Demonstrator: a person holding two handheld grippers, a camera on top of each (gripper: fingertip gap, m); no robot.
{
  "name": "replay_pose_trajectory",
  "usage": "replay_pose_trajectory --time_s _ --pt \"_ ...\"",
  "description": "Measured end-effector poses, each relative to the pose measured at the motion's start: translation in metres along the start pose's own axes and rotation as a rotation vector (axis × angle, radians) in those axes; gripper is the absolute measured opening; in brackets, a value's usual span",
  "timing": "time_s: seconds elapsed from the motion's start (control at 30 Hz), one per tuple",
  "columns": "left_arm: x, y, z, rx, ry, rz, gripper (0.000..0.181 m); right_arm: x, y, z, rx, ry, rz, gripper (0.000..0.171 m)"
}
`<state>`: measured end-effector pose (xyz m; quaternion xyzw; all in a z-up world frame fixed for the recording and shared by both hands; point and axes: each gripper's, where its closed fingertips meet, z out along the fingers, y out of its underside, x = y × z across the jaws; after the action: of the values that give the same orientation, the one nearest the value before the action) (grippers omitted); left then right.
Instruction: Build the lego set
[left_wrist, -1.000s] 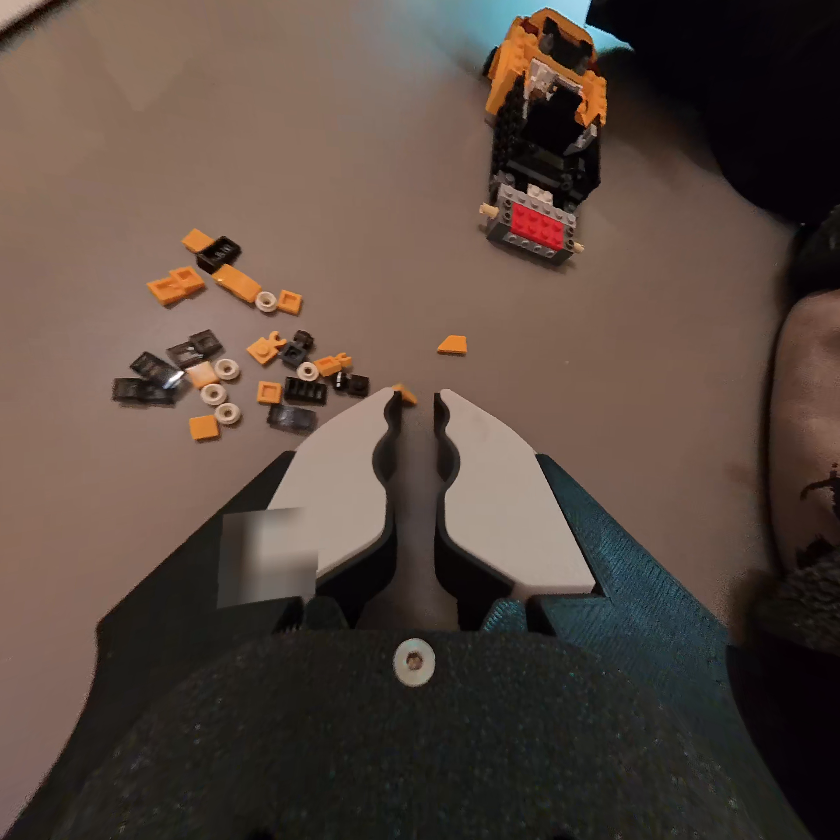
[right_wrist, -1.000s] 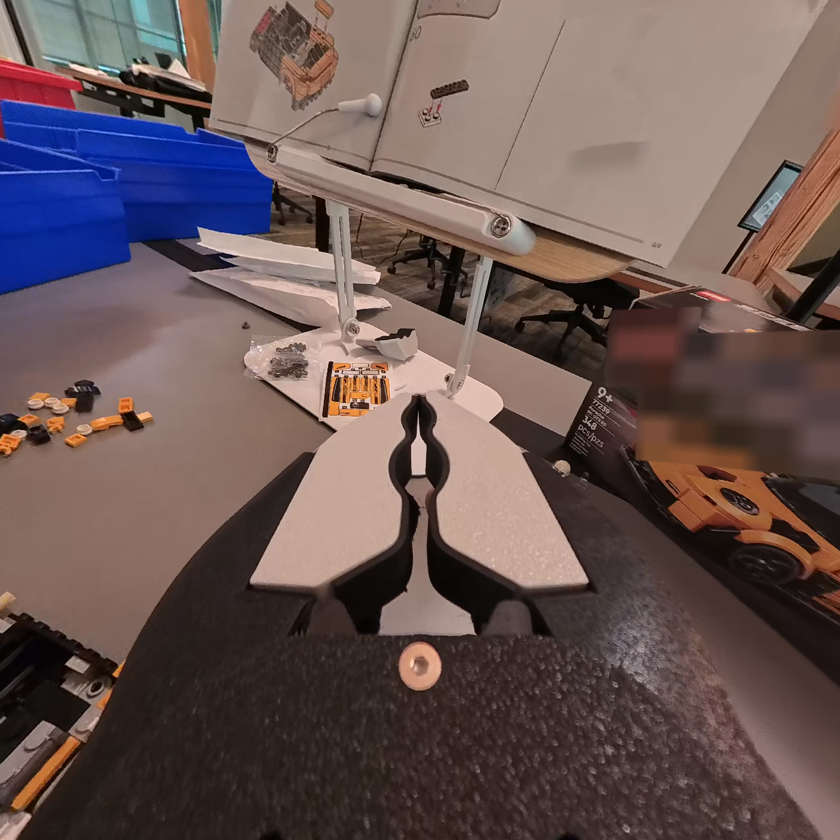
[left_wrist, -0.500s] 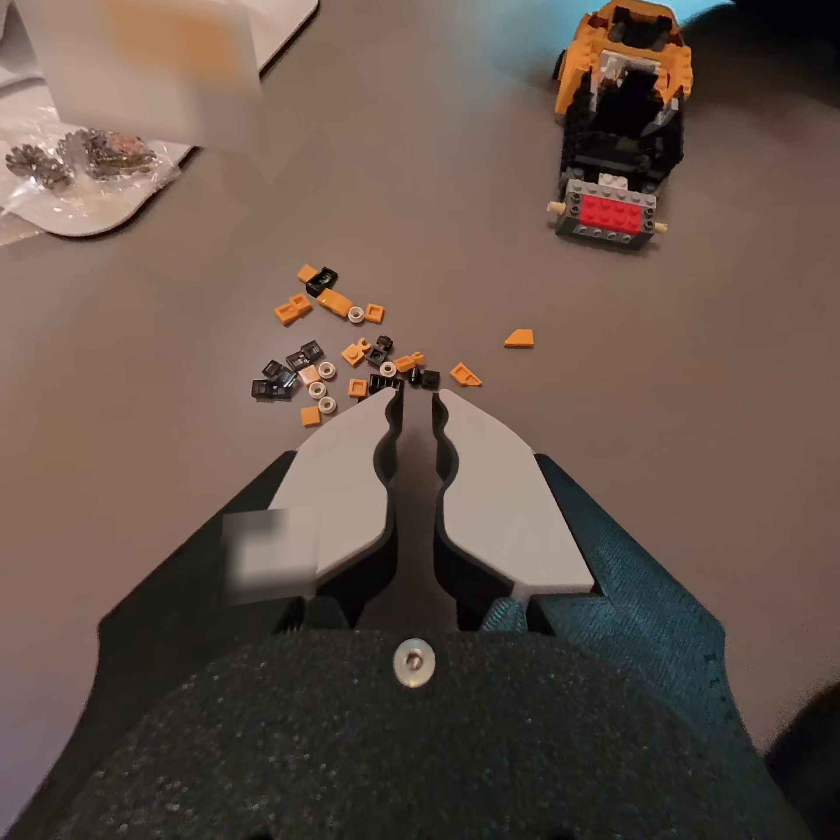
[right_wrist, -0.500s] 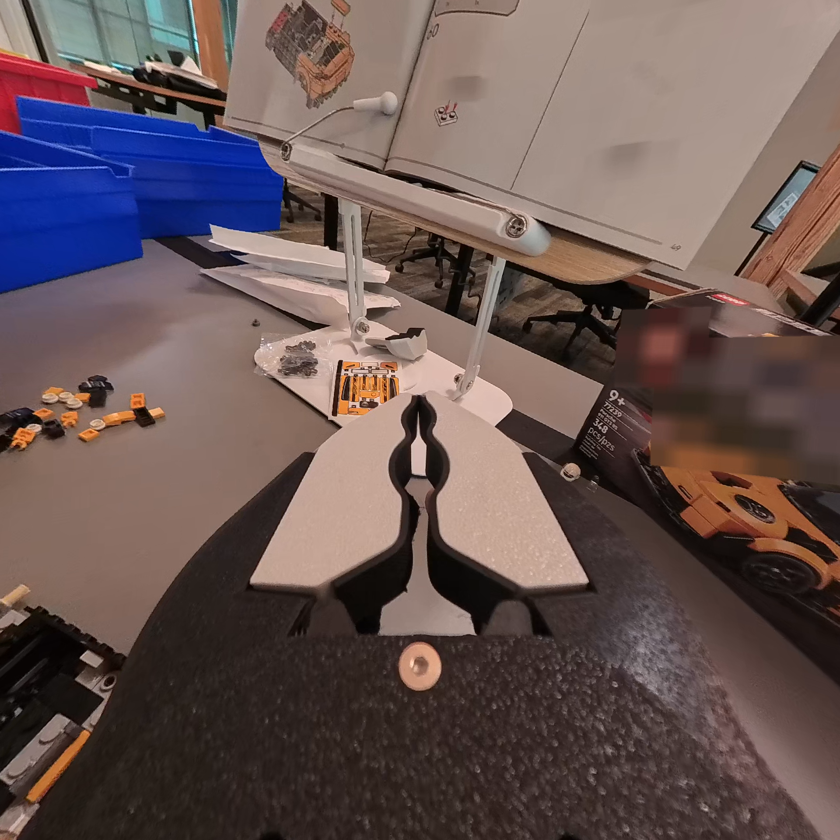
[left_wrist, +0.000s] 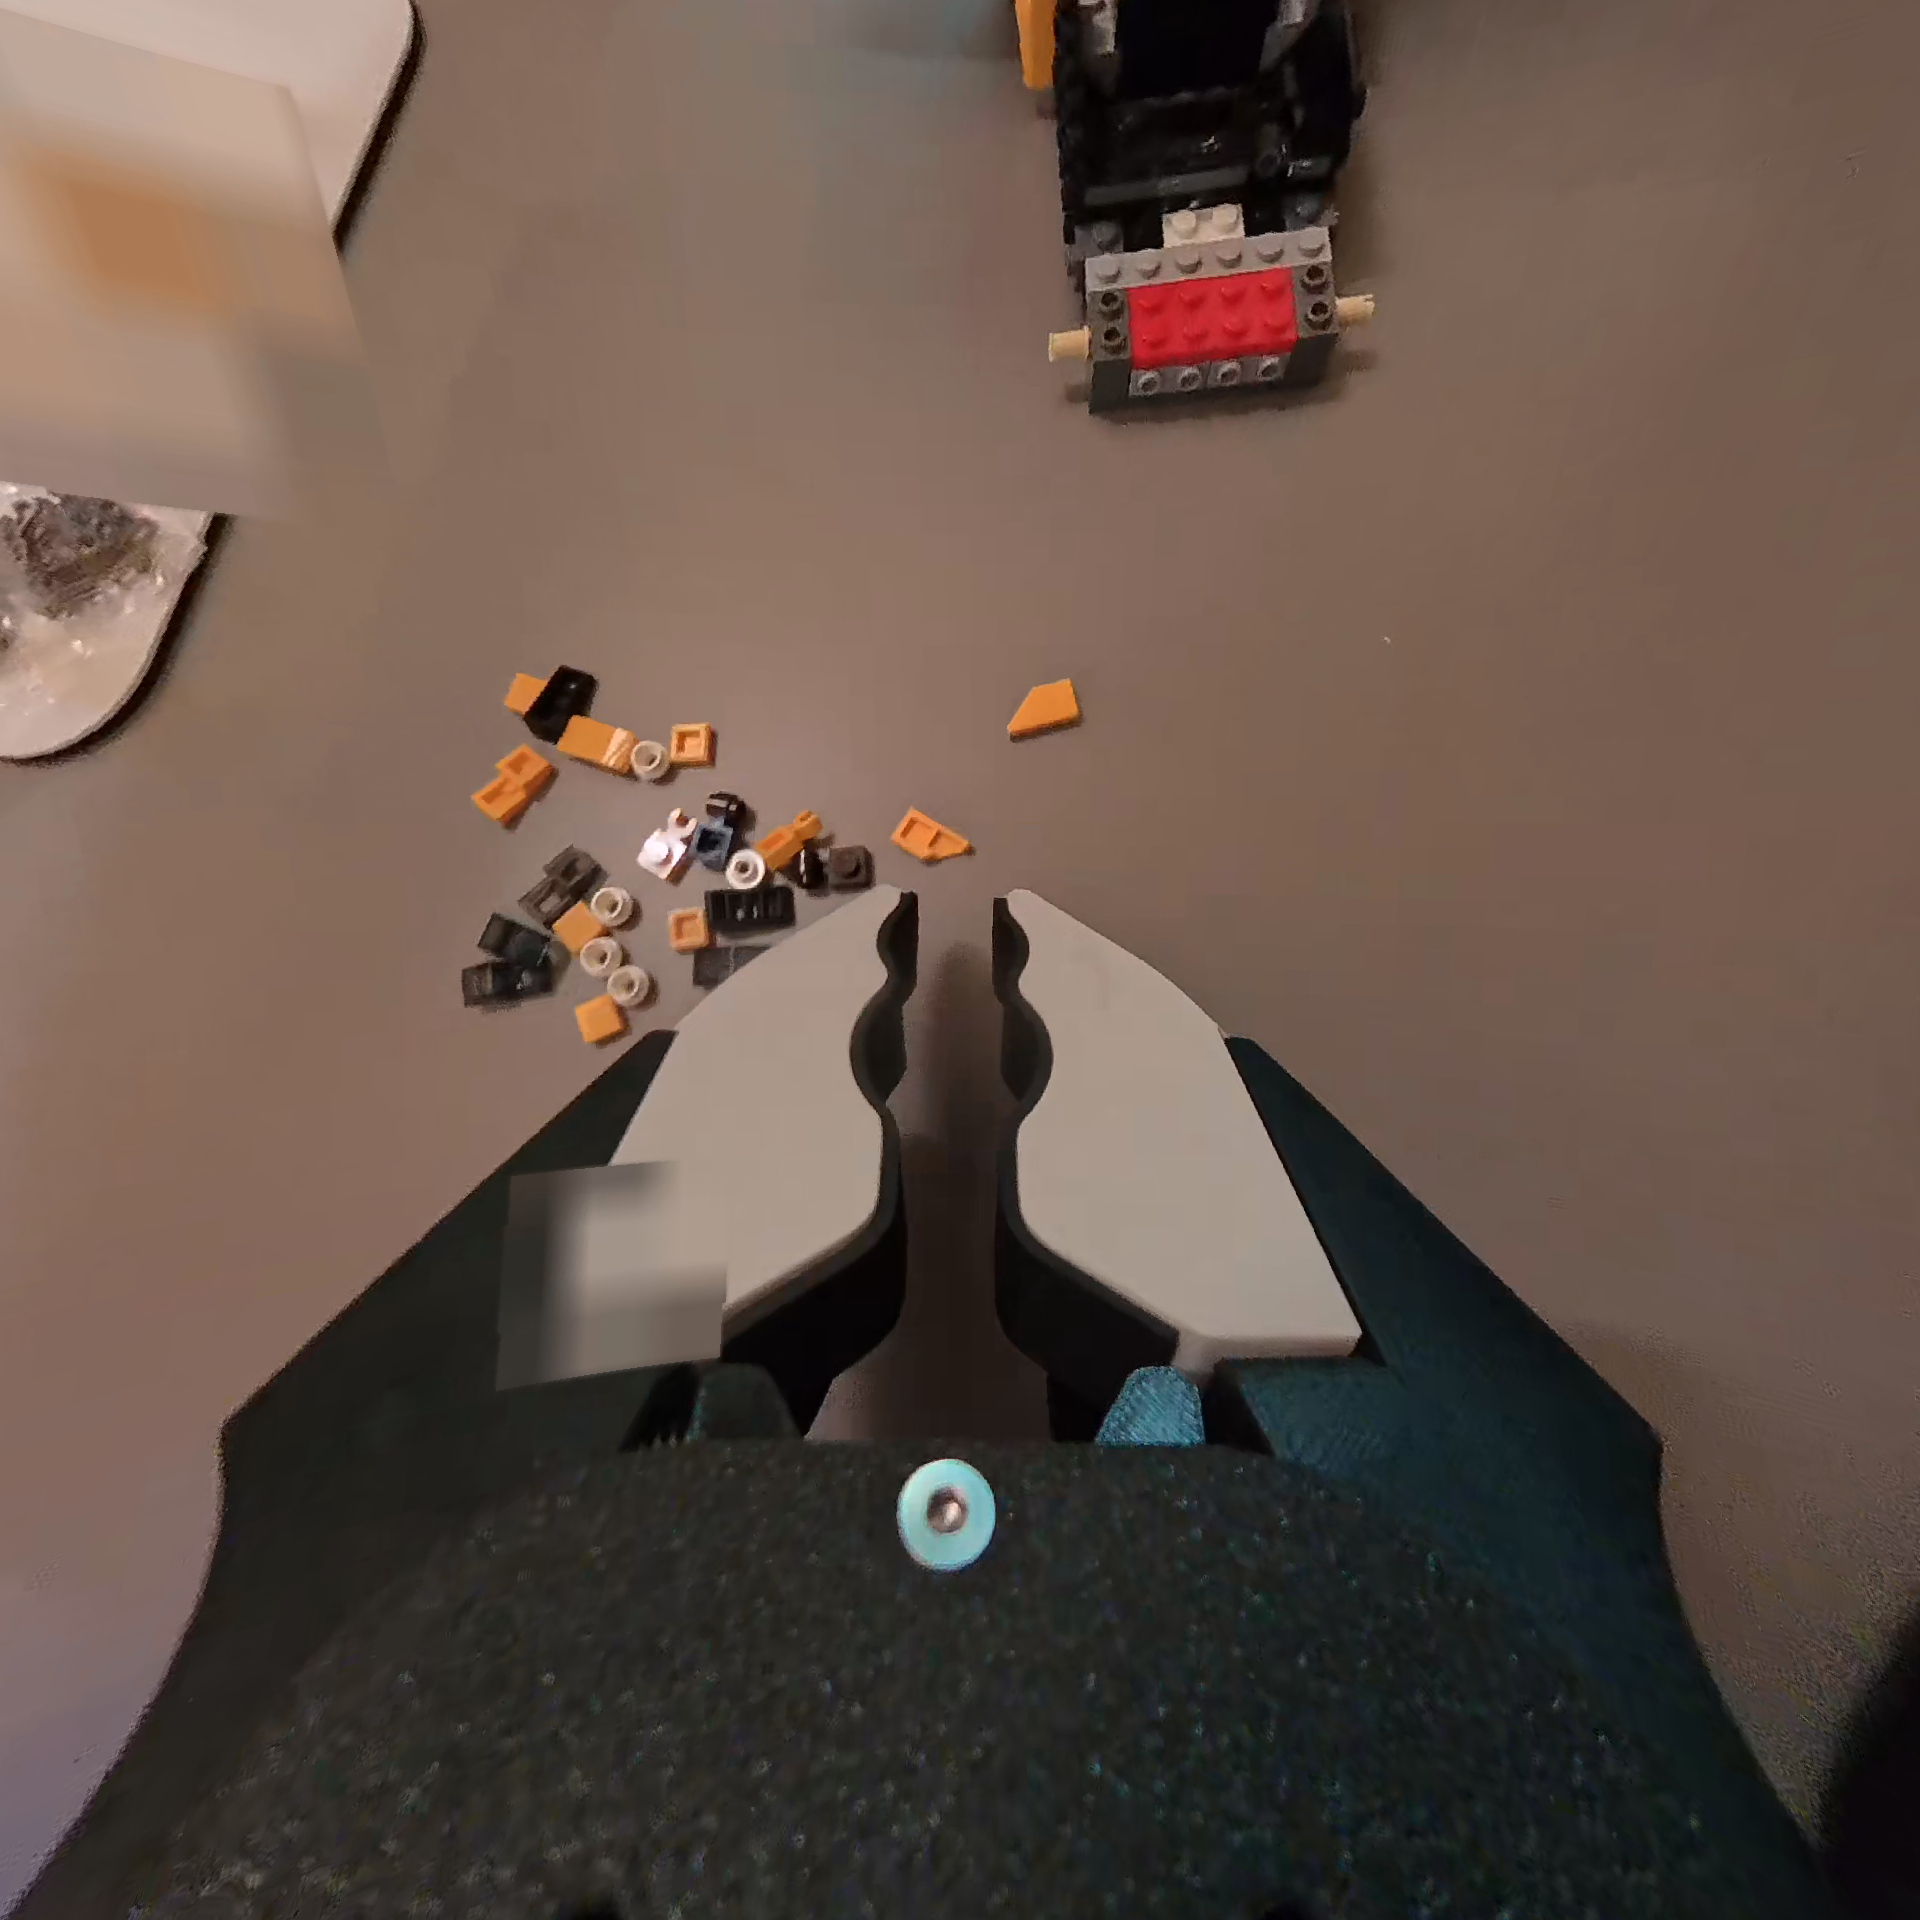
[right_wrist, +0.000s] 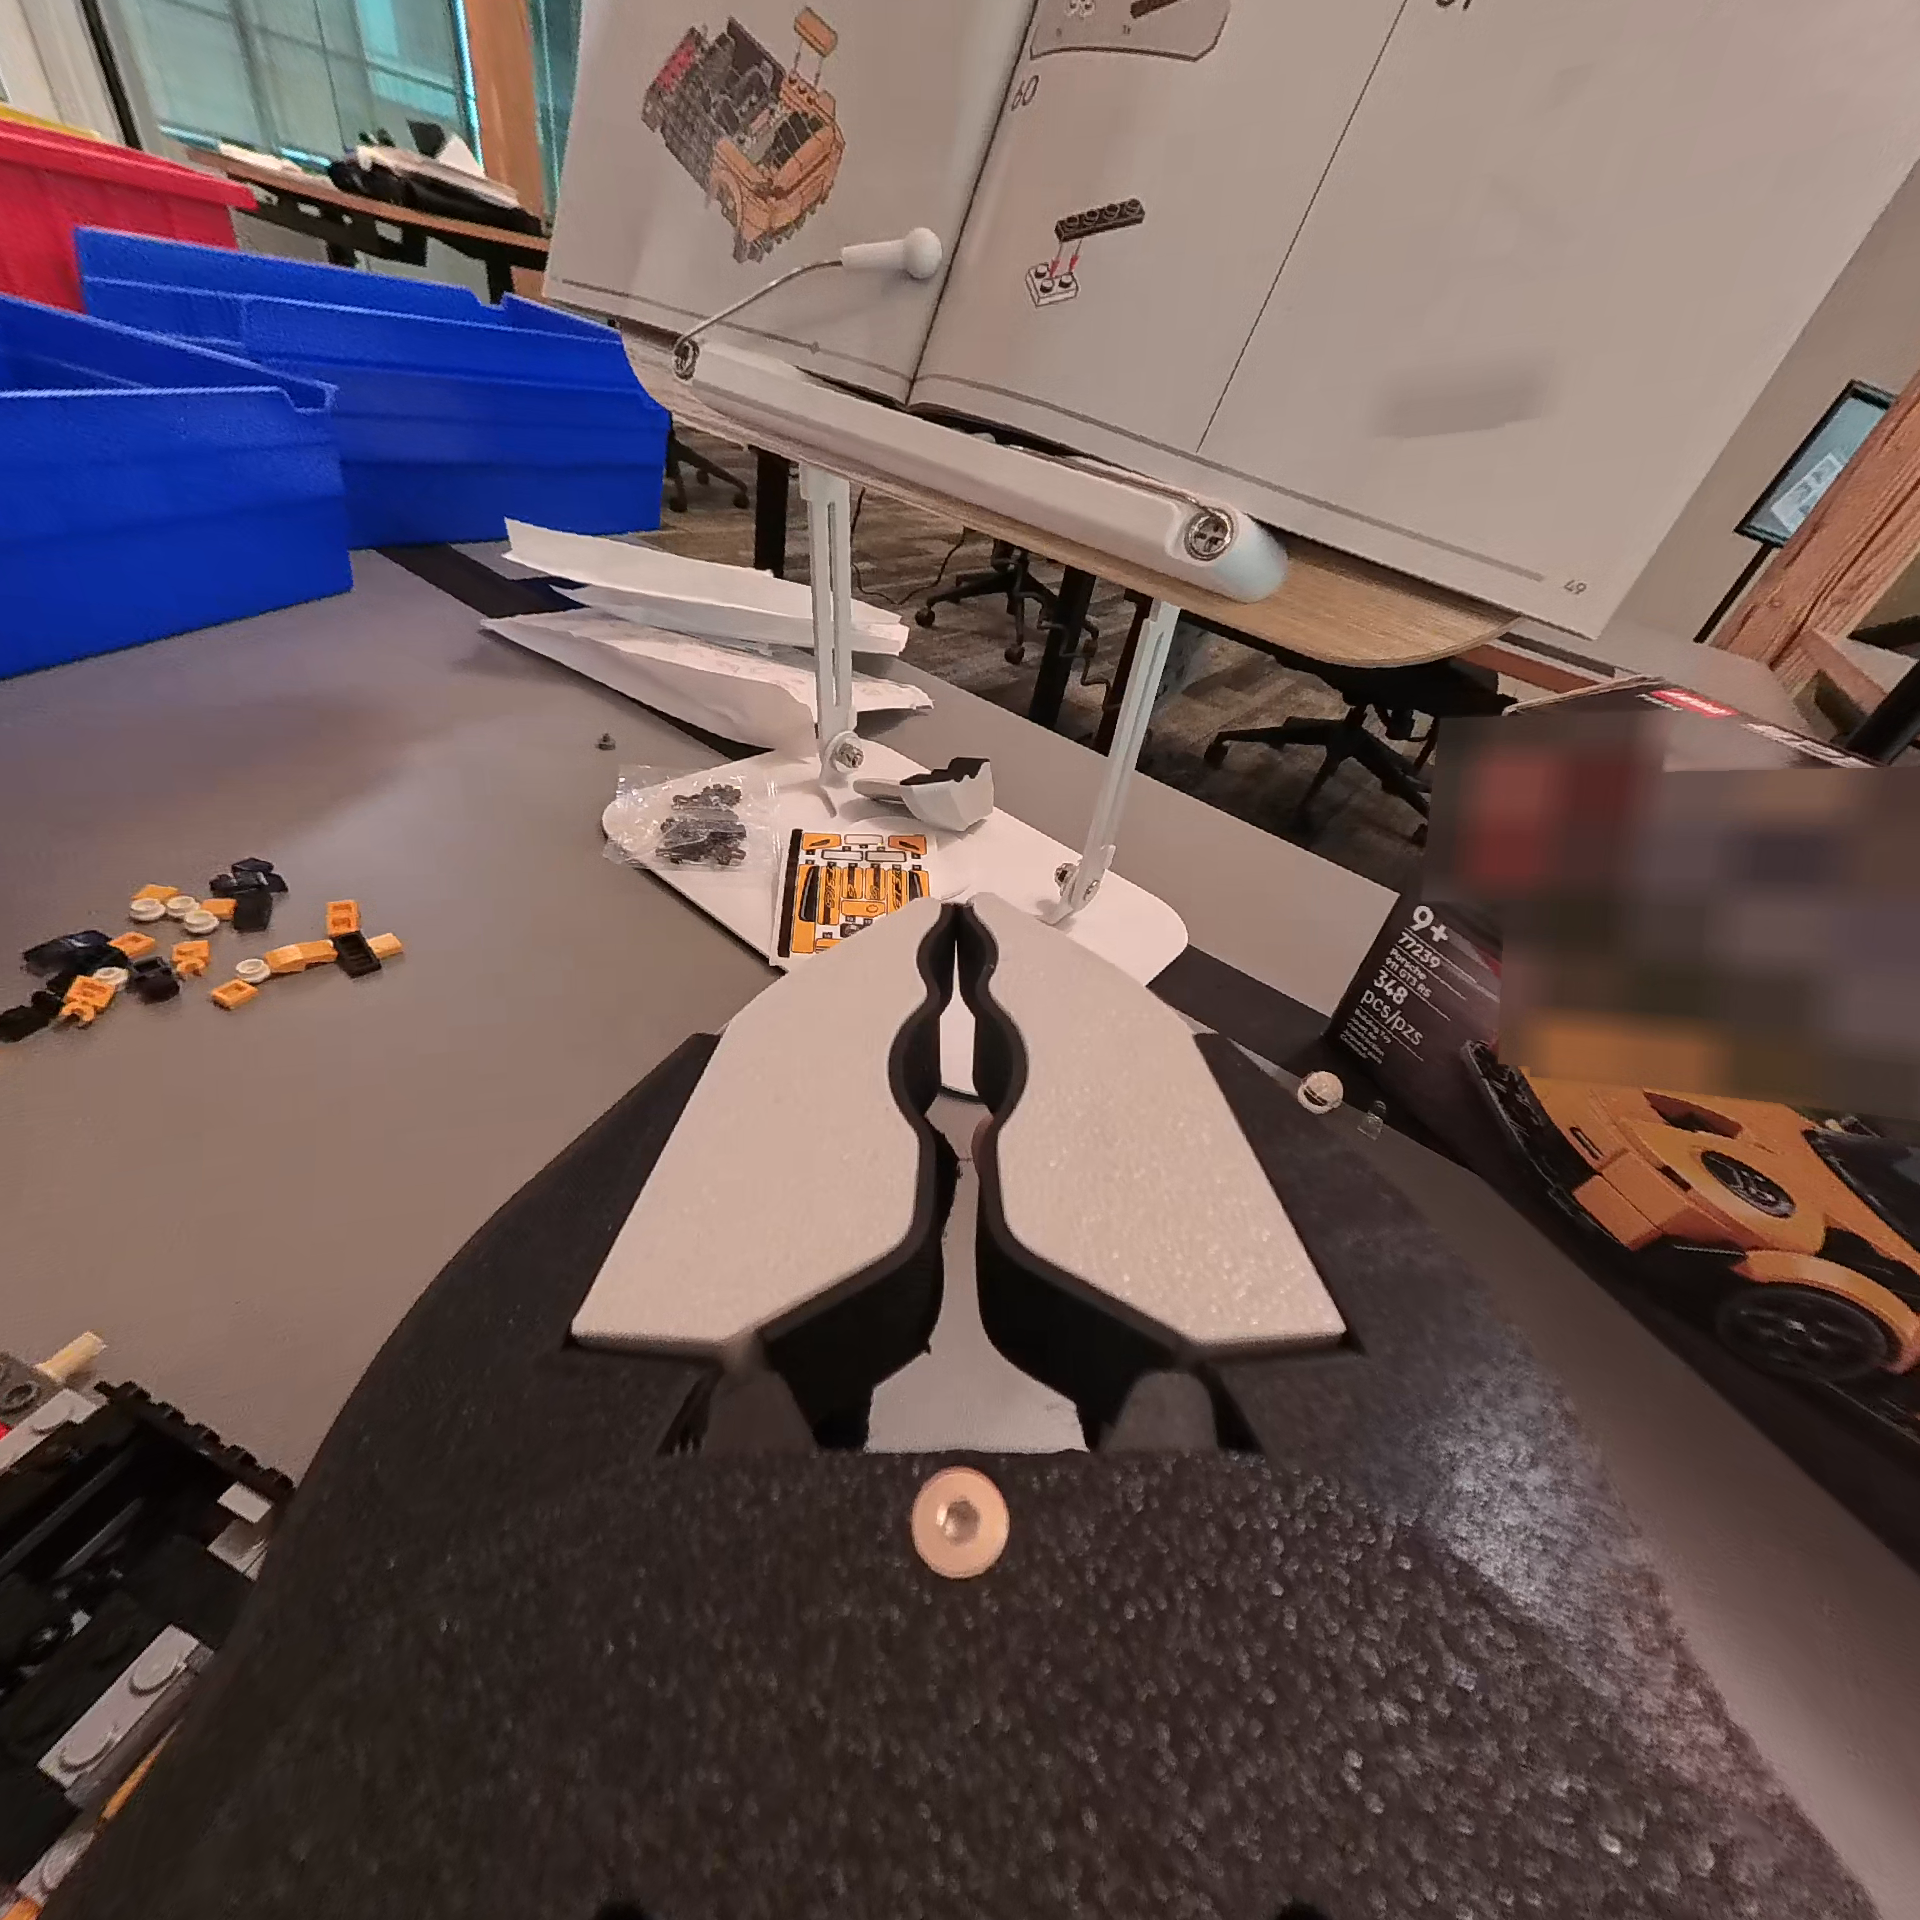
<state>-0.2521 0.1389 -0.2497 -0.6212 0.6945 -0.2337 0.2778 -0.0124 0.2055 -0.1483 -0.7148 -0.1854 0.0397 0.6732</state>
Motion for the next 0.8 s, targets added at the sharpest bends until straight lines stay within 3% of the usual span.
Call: replay_pose_trajectory --time_s 0.3,0.57,0.8 --pt "-0.003 -0.004 0.019 -0.038 -0.066 0.029 0.016 -0.001 0.003 0.001 -0.008 -0.008 0.001 0.0" --pt "-0.008 -0.003 0.019 -0.036 -0.078 -0.027 0.007 -0.001 0.0 0.0 -0.002 -0.01 0.001 0.0" --pt "0.002 -0.007 0.015 0.012 0.032 -0.12 0.001 -0.01 -0.007 -0.001 0.003 -0.043 -0.022 0.0"
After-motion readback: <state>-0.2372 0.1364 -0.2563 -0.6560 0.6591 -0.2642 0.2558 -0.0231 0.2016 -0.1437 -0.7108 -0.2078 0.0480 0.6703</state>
